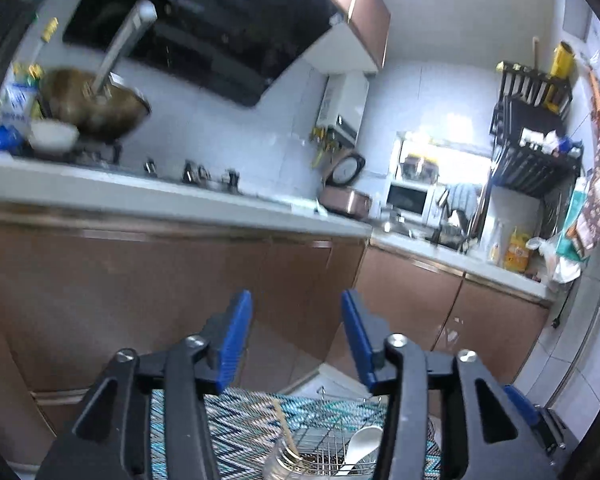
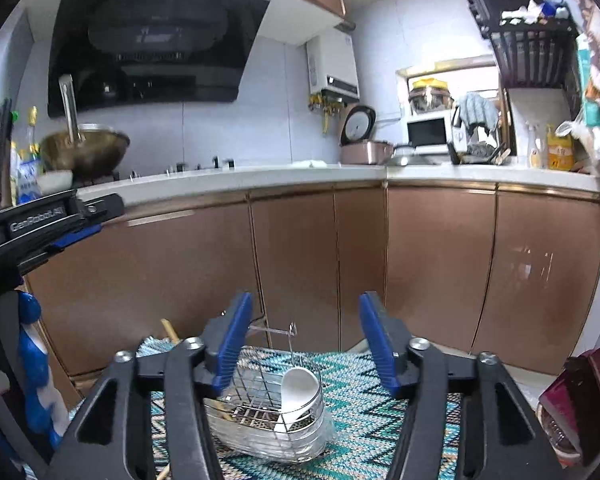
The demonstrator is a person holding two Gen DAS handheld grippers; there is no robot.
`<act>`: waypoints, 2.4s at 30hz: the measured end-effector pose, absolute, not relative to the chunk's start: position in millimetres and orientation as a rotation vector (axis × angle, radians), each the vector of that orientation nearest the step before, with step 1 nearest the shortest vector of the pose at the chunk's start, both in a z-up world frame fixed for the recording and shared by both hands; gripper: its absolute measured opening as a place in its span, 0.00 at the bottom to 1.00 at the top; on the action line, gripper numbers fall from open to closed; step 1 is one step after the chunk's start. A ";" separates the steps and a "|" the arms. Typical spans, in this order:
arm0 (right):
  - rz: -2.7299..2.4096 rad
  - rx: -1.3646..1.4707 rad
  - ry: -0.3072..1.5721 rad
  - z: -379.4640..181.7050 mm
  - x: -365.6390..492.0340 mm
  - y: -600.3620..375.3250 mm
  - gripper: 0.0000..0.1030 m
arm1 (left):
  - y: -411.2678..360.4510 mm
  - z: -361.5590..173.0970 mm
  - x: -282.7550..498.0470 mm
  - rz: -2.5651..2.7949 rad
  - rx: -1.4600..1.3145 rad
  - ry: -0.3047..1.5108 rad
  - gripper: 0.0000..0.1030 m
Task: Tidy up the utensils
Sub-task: 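Open both grippers and withdraw them from the wire basket, then grasp another bamboo chopstick with the left gripper while the right gripper grasps a white spoon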
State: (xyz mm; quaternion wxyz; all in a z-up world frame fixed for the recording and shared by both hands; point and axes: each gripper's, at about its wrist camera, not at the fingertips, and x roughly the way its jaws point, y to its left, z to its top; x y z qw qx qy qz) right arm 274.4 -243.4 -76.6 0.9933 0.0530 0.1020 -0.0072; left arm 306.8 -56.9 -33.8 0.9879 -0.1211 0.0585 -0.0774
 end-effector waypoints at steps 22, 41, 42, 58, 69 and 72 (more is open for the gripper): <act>-0.105 0.060 -0.096 54.3 71.1 -218.2 1.00 | 30.6 62.5 113.7 -0.206 -0.150 0.047 0.56; -0.062 0.110 0.100 7.6 91.4 -226.6 1.00 | 31.8 -18.9 158.8 -0.217 -0.137 0.405 0.56; -0.059 0.115 0.119 2.4 96.0 -228.8 1.00 | 31.1 -27.3 166.1 -0.216 -0.142 0.435 0.56; 0.058 0.256 0.473 -94.8 180.5 -254.9 0.85 | 32.4 -132.9 259.1 -0.268 -0.207 0.799 0.53; 0.196 0.320 0.694 -165.9 233.8 -247.7 0.63 | 14.3 -209.1 314.3 -0.332 -0.172 1.015 0.35; 0.308 0.329 0.774 -191.3 250.0 -235.9 0.51 | 8.2 -218.3 322.6 -0.343 -0.142 1.031 0.31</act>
